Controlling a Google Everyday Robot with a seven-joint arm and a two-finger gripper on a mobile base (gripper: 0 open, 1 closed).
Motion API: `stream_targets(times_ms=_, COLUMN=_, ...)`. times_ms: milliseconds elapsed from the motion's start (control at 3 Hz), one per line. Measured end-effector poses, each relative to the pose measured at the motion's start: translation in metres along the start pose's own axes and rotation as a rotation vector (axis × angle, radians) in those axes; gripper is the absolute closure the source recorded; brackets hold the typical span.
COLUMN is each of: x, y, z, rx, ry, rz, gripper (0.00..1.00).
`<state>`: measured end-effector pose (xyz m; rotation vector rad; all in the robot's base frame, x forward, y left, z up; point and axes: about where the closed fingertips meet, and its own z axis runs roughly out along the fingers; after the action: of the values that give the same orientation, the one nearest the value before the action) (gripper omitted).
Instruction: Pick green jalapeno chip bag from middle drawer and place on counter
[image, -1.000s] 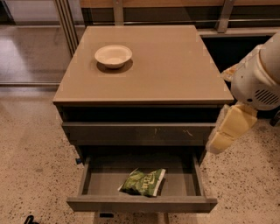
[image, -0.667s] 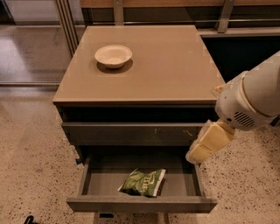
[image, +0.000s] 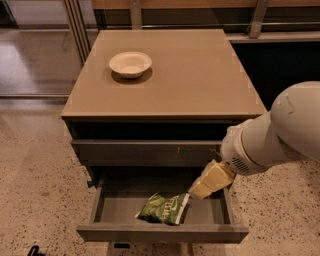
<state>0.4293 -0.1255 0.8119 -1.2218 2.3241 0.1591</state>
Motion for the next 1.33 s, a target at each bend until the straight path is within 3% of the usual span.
stream_targets(times_ms=333, x=0.015, y=0.006, z=0.038, rx=-0.034, ry=0.024, rz=0.015, gripper=0.0)
stream_targets(times_ms=667, x=0.015, y=0.006, z=0.038, rx=-0.034, ry=0.024, rz=0.016, gripper=0.0)
stream_targets(times_ms=1000, x=0.029, y=0.013, z=0.061, rx=-0.047, ry=0.037, rz=0.114, gripper=0.0)
stream_targets(times_ms=1333, x=0.048, y=0.025, z=0.108, rx=-0.076, ry=0.07, rz=0.243, gripper=0.0)
